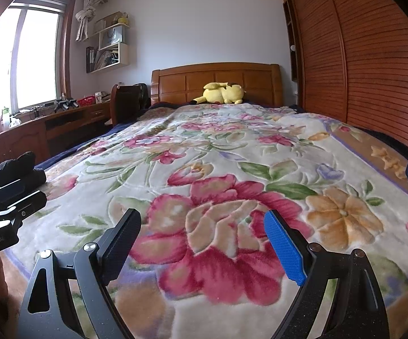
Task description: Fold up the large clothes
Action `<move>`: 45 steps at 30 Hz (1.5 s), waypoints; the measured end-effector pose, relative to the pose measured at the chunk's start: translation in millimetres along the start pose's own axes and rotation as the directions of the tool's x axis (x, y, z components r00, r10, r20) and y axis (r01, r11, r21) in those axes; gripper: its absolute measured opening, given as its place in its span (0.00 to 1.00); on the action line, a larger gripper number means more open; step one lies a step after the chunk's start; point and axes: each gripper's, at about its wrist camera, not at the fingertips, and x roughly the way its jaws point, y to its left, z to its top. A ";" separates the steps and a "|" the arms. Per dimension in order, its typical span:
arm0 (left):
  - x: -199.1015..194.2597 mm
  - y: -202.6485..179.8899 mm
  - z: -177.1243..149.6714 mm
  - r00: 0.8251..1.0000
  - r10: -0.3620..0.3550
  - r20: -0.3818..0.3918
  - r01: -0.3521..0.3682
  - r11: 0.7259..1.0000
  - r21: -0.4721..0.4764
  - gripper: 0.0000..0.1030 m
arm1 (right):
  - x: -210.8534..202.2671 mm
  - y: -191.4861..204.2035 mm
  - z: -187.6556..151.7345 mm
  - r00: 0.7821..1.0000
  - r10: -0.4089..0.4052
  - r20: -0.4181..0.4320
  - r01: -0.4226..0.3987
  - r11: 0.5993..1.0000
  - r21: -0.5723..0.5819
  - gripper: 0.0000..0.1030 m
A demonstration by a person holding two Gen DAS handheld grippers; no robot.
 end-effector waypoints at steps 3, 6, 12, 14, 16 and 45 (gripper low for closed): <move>0.1 -0.7 -1.1 1.000 -0.005 0.003 0.005 1.000 0.000 0.82 | 0.0 0.1 0.0 1.000 0.000 0.000 0.000 1.000 -0.001 0.87; 0.2 -0.8 -1.2 1.000 -0.004 0.003 0.004 1.000 -0.003 0.82 | 2.1 0.5 0.1 1.000 -0.001 0.002 0.001 1.000 -0.002 0.87; 0.6 0.1 -1.8 1.000 -0.006 0.006 0.006 1.000 -0.018 0.82 | 5.1 -1.4 -0.5 1.000 0.002 0.004 -0.002 1.000 0.001 0.87; 0.7 0.2 -1.8 1.000 -0.006 0.007 0.006 1.000 -0.018 0.82 | 6.2 -2.2 -0.8 1.000 0.003 0.005 -0.003 1.000 0.003 0.87; 0.7 0.5 -1.9 1.000 -0.005 0.010 0.006 1.000 -0.019 0.82 | 6.6 -2.3 -0.8 1.000 0.004 0.006 -0.004 1.000 0.003 0.87; -2.5 4.2 -3.0 1.000 -0.004 0.027 0.004 1.000 -0.021 0.82 | 9.4 -4.1 -1.1 1.000 0.006 0.012 -0.006 1.000 -0.001 0.87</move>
